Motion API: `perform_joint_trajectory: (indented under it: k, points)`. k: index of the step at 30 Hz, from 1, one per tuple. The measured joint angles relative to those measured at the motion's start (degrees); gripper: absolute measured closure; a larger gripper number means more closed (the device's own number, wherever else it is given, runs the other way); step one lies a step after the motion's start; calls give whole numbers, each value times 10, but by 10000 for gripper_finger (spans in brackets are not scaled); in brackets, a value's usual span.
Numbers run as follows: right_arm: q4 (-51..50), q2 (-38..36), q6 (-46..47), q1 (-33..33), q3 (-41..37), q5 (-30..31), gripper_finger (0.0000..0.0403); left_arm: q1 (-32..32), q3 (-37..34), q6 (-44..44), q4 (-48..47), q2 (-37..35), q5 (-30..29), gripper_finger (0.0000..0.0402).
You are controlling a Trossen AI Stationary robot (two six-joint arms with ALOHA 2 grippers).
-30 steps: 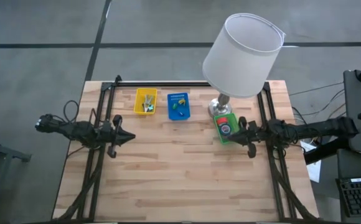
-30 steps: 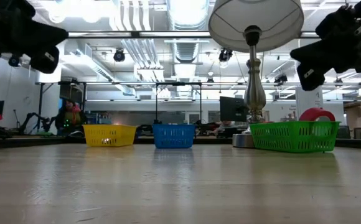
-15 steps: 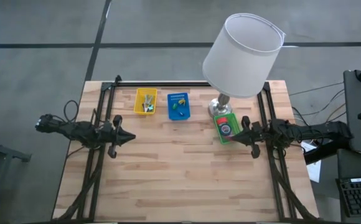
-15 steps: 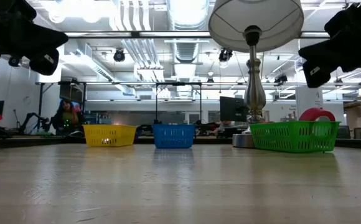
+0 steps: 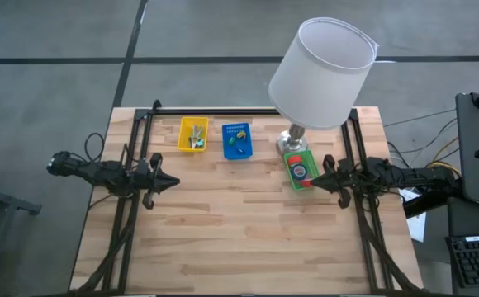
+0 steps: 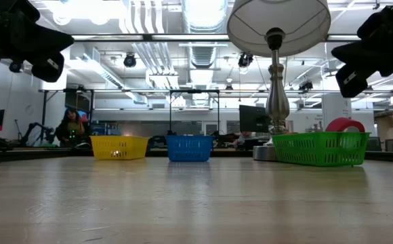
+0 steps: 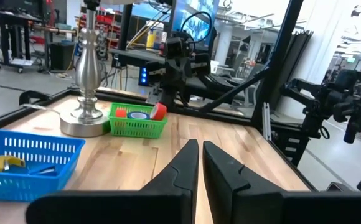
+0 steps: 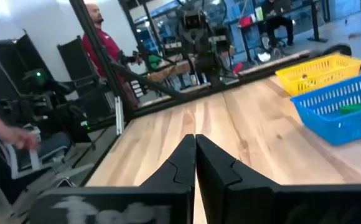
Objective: Pick and place Stapler, Stapler remover, tape
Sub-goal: Return to Home Position
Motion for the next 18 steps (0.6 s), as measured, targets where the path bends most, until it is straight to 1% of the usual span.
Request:
perform_joint_trajectory:
  k: [18]
  points:
    - [-1, 16, 3, 0, 0, 2, 394, 0, 0, 0, -1, 0, 0, 376]
